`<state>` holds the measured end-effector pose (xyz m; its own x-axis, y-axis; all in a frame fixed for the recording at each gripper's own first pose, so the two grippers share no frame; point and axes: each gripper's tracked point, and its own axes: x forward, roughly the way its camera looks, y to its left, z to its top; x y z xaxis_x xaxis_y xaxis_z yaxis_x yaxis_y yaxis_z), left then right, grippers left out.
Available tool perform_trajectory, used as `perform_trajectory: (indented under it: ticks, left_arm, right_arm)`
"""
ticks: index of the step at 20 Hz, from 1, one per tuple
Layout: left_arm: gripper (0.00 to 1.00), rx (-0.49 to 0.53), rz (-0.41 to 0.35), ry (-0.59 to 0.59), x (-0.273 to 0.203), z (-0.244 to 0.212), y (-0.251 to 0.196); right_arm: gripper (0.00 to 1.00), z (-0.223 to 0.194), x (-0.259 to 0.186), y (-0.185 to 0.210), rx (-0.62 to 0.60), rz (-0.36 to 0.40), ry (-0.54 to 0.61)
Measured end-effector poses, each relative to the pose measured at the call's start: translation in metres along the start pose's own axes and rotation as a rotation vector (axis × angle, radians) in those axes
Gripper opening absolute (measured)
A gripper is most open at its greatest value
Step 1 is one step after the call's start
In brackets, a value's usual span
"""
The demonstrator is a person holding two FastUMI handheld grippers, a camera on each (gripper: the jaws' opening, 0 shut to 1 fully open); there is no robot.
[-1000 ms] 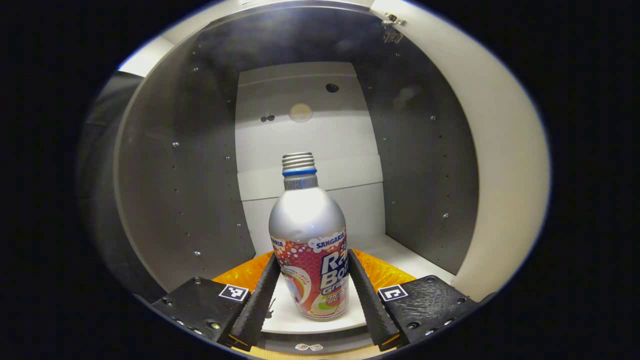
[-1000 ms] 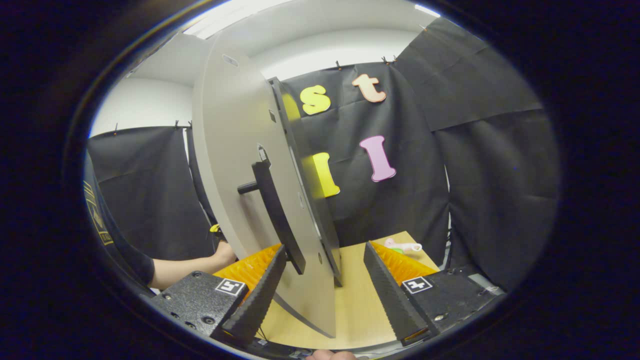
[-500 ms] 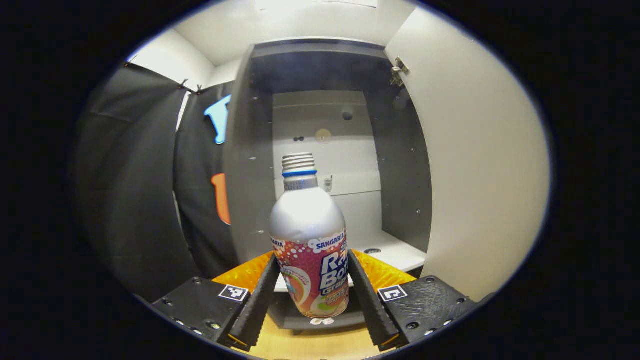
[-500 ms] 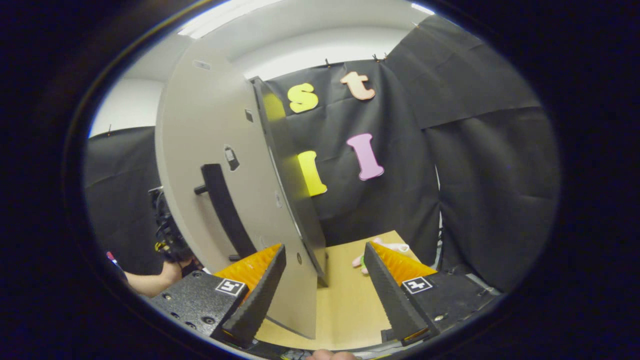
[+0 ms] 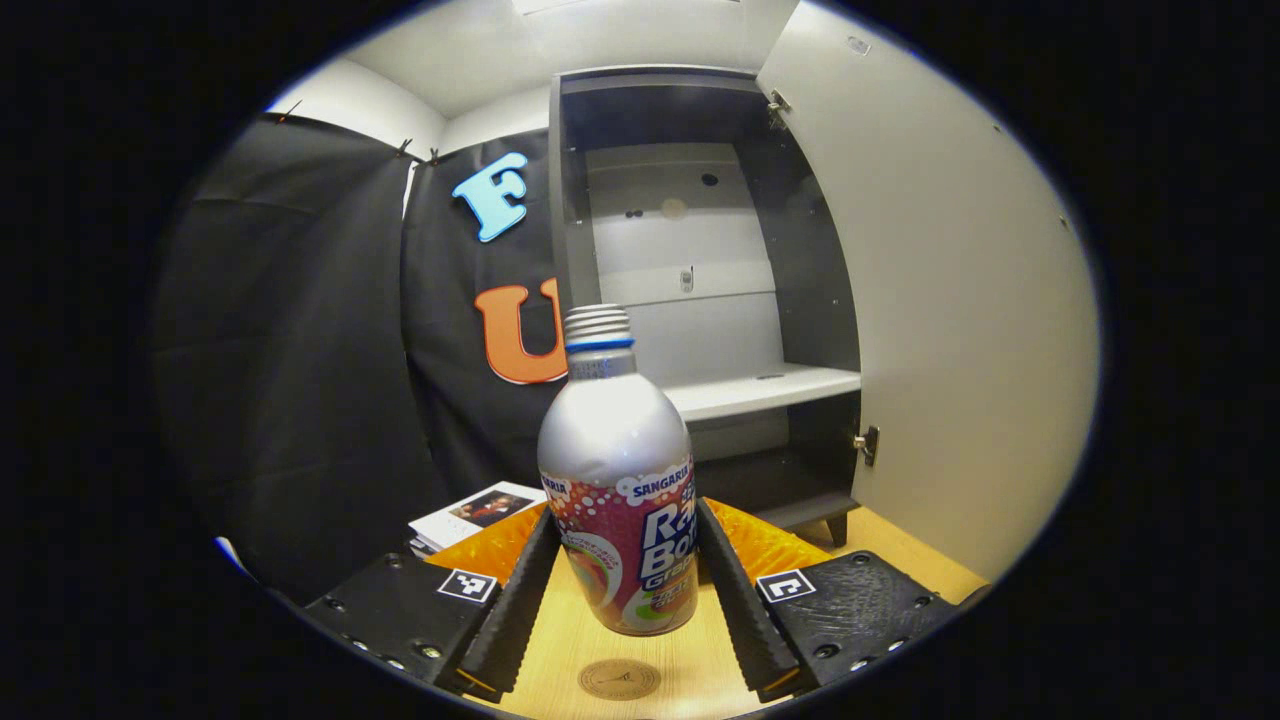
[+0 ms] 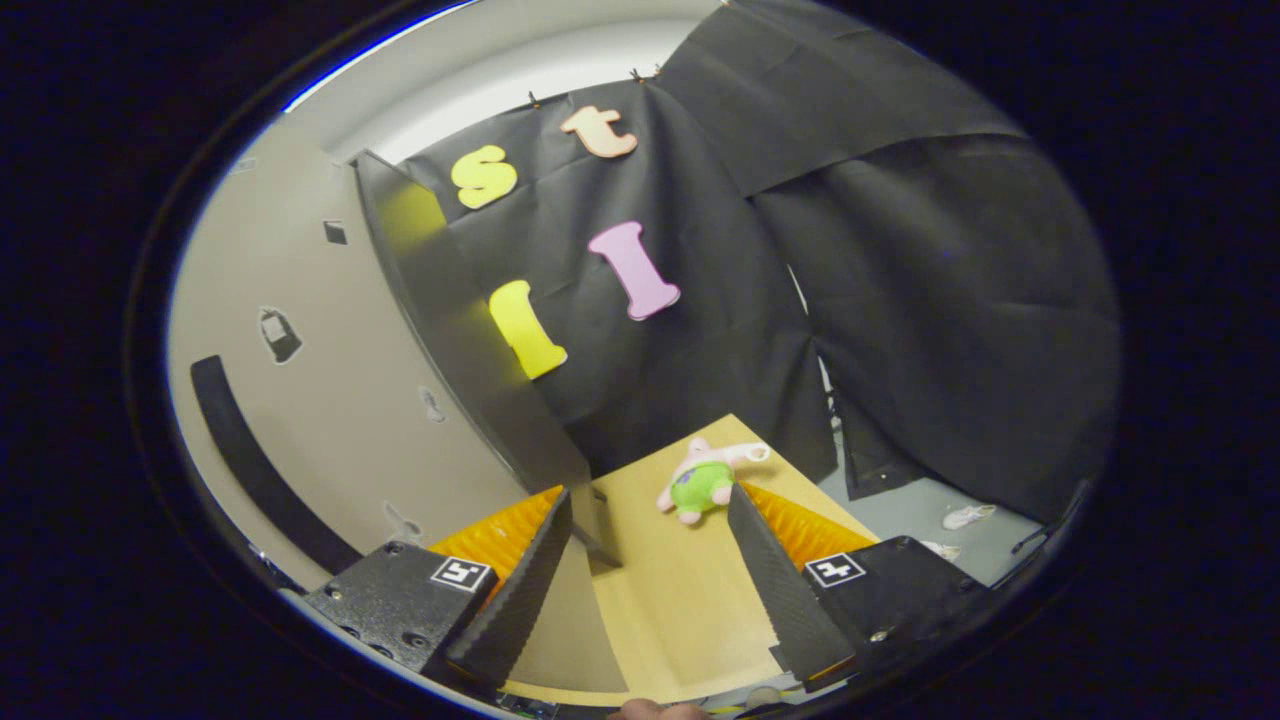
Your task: Open the cabinet door with the right hand, grasp the bottle in the cabinet with the left hand and place it on the coaster, then close the cabinet door with the right hand.
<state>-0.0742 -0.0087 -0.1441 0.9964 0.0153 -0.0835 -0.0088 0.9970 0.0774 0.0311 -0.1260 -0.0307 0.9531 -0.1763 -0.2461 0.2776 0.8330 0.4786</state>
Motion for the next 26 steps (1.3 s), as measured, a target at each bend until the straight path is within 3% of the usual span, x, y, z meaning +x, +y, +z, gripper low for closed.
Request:
perform_trajectory:
  ticks: [6,9,14,23,24,25,26]
  left_arm:
    - [0.79,0.070,0.016,0.038,-0.015,-0.096,0.019]
    - [0.79,-0.009,0.054,0.026,-0.010,-0.127,0.032]
    - [0.80,-0.070,0.098,0.046,-0.004,-0.166,0.036]
    - [0.81,-0.059,0.104,0.074,-0.001,-0.194,0.033]
    - [0.92,-0.053,0.112,0.077,0.000,-0.195,0.033]
    - [0.83,-0.069,0.102,0.078,0.000,-0.196,0.030]
    - [0.85,-0.087,0.097,0.059,0.001,-0.193,0.027]
  right_arm:
    - [0.99,-0.008,-0.001,-0.023,0.028,-0.118,0.057]
    - [0.99,-0.012,-0.001,-0.035,-0.027,-0.184,0.070]
    - [0.99,-0.029,-0.011,-0.052,0.006,-0.266,0.121]
    - [1.00,-0.058,-0.004,-0.003,-0.091,-0.199,0.211]
    - [0.95,-0.058,-0.004,0.001,-0.091,-0.187,0.211]
    - [0.95,-0.059,-0.004,0.004,-0.094,-0.181,0.213]
    - [1.00,-0.061,-0.002,0.006,-0.100,-0.180,0.217]
